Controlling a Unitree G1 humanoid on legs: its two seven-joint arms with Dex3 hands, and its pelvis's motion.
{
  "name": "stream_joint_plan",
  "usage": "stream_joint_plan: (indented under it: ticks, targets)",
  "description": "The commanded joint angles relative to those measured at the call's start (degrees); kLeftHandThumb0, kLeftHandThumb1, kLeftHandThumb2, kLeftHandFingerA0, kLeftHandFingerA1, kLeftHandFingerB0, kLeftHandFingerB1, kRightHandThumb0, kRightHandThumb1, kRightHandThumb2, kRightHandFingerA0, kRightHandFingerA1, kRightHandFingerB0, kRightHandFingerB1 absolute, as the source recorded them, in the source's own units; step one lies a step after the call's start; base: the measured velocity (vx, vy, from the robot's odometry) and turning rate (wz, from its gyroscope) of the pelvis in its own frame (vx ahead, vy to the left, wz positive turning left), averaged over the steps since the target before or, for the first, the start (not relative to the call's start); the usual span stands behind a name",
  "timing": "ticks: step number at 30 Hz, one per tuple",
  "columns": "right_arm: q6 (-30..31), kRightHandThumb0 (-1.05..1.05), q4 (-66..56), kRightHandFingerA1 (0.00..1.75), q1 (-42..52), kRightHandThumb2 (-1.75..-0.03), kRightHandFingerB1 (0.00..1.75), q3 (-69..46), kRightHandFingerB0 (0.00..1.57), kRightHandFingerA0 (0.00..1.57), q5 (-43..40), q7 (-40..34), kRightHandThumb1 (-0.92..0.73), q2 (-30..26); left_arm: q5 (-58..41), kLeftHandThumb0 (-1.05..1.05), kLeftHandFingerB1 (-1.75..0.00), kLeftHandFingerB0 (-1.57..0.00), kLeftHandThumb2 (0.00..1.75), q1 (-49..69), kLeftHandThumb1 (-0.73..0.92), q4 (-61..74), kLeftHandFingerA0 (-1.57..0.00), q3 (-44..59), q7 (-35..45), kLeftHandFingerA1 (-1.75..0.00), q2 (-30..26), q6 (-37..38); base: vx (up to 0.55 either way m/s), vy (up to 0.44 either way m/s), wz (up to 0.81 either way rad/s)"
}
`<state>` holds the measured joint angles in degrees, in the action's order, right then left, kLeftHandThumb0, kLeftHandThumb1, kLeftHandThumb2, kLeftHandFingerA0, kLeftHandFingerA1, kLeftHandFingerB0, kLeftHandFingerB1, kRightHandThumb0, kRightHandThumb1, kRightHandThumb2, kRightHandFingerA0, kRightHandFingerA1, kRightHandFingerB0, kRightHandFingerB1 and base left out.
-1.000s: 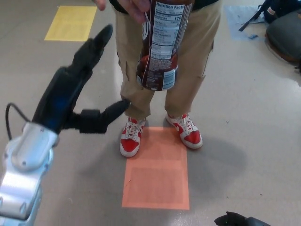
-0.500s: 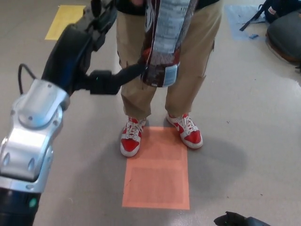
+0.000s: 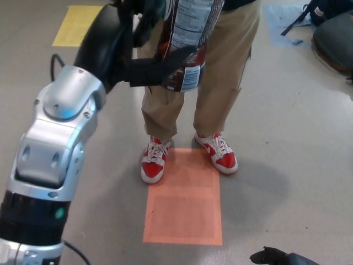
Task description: The robot recieved a bottle of protein shake from a person using its left hand and then shake the protein up and down 2 two times and hand it back to the person
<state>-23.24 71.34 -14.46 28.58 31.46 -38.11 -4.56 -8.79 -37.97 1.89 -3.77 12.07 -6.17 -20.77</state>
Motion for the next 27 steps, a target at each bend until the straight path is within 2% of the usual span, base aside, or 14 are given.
stream_joint_plan:
  ticks: [1, 5, 6, 7, 9, 10, 11, 18, 22, 23, 24, 25, 26, 27]
  targets:
    - [-2.8, -0.24, 0.7, 0.47, -1.6, -0.62, 0.42, 0.2, 0.73, 0.91, 1.8, -3.1, -0.74, -1.7, -12.9, -0.83, 0.00, 0.00, 0.57, -6.5, 0.55, 2.2, 0.00, -0.1, 1.2, 0.00, 5.7, -41.8, 0.00, 0.000, 0.00]
    - [-2.7, -0.25, 0.7, 0.47, -2.1, -0.63, 0.42, 0.0, 0.73, 0.91, 1.5, -2.0, -0.75, -1.6, -12.3, -0.84, 0.00, 0.00, 0.58, -5.5, 0.55, 2.9, 0.00, -1.1, 1.9, -0.03, 5.4, -43.1, 0.00, 0.000, 0.00]
    - [-2.8, -0.25, 0.7, 0.47, -2.1, -0.63, 0.41, 0.0, 0.71, 0.89, 1.5, -2.1, -0.72, -1.6, -12.2, -0.82, 0.00, 0.00, 0.86, -5.3, 0.47, 2.9, 0.00, -1.6, 2.4, -0.07, 5.2, -43.7, 0.00, 0.000, 0.00]
    - [-2.9, -0.23, 0.7, 0.46, -2.2, -0.63, 0.41, 0.0, 0.72, 0.87, 1.4, -2.2, -0.73, -1.7, -12.2, -0.80, 0.00, 0.00, 0.58, -5.5, 0.56, 2.7, 0.00, -1.7, 2.7, 0.00, 5.1, -44.1, 0.00, 0.000, 0.00]
    - [-3.1, -0.23, 0.7, 0.46, -2.3, -0.63, 0.41, -0.1, 0.72, 0.88, 1.4, -2.2, -0.73, -1.7, -12.1, -0.81, 0.00, 0.00, 0.57, -5.8, 0.55, 2.4, 0.00, -1.8, 2.9, 0.00, 5.0, -44.7, 0.00, 0.000, 0.00]
    - [-3.2, -0.23, 0.7, 0.46, -2.3, -0.63, 0.41, -0.1, 0.72, 0.88, 1.3, -2.3, -0.73, -1.7, -12.0, -0.81, 0.00, 0.00, 0.57, -5.9, 0.55, 2.4, 0.00, -1.8, 2.9, 0.00, 5.0, -45.0, 0.00, 0.000, 0.00]
    - [-3.0, -0.25, 0.7, 0.46, -1.9, -0.63, 0.41, -0.1, 0.72, 0.88, 1.3, -2.3, -0.73, -1.7, -11.6, -0.81, 0.00, 0.00, 0.85, -6.0, 0.46, 2.6, 0.00, -2.7, 3.1, -0.06, 4.9, -46.0, 0.00, 0.000, 0.00]
    - [-2.9, -0.25, 0.8, 0.47, -2.7, -0.64, 0.41, -0.2, 0.72, 0.91, 1.3, -2.2, -0.73, -1.5, -11.2, -0.79, 0.00, 0.00, 0.84, -7.6, 0.45, 1.9, 0.00, -2.8, 3.1, -0.10, 4.9, -48.2, 0.00, 0.000, 0.00]
    - [-2.8, -0.25, 0.9, 0.46, -2.6, -0.64, 0.41, -0.4, 0.72, 0.88, 1.0, -1.8, -0.75, -1.4, -9.7, -0.78, -0.01, 0.00, 0.84, -9.3, 0.47, 1.6, -0.02, -4.0, 2.9, -0.31, 4.7, -48.1, 0.00, 0.000, 0.00]
    - [-2.7, -0.25, 0.9, 0.46, -2.5, -0.64, 0.41, -0.2, 0.72, 0.88, 1.1, -2.0, -0.75, -1.4, -9.6, -0.78, -0.01, 0.00, 0.84, -9.2, 0.47, 1.7, -0.02, -4.2, 2.8, -0.31, 4.7, -47.8, 0.00, 0.000, 0.00]
    - [-2.7, -0.24, 0.8, 0.46, -2.2, -0.63, 0.41, -0.1, 0.71, 0.86, 1.2, -2.0, -0.75, -1.4, -9.5, -0.76, -0.03, 0.00, 0.81, -8.6, 0.47, 2.3, -0.13, -4.2, 2.6, -0.47, 4.9, -47.5, 0.00, 0.000, 0.00]
    - [-2.8, -0.21, 0.7, 0.45, -2.1, -0.63, 0.41, -0.2, 0.72, 0.85, 1.1, -1.9, -0.75, -1.4, -8.2, -0.52, -0.19, -0.05, 0.61, -7.0, 0.63, 3.2, -0.70, -4.2, 0.6, -0.47, 6.0, -44.8, 0.00, 0.000, 0.00]
    - [-3.0, -0.21, 0.7, 0.45, -2.3, -0.63, 0.41, -0.3, 0.72, 0.85, 1.0, -1.8, -0.75, -1.5, -6.6, -0.52, -0.19, -0.05, 0.61, -5.2, 0.63, 4.1, -0.70, -4.2, -1.8, -0.47, 7.3, -41.4, 0.00, 0.000, 0.00]
    - [-3.2, -0.21, 0.8, 0.46, -2.5, -0.63, 0.41, -0.4, 0.72, 0.87, 1.0, -1.9, -0.74, -1.3, -5.3, -0.41, -0.21, -0.12, 0.64, -3.4, 0.71, 5.4, -0.82, -4.1, -3.6, -0.49, 8.5, -38.1, 0.00, 0.000, 0.00]
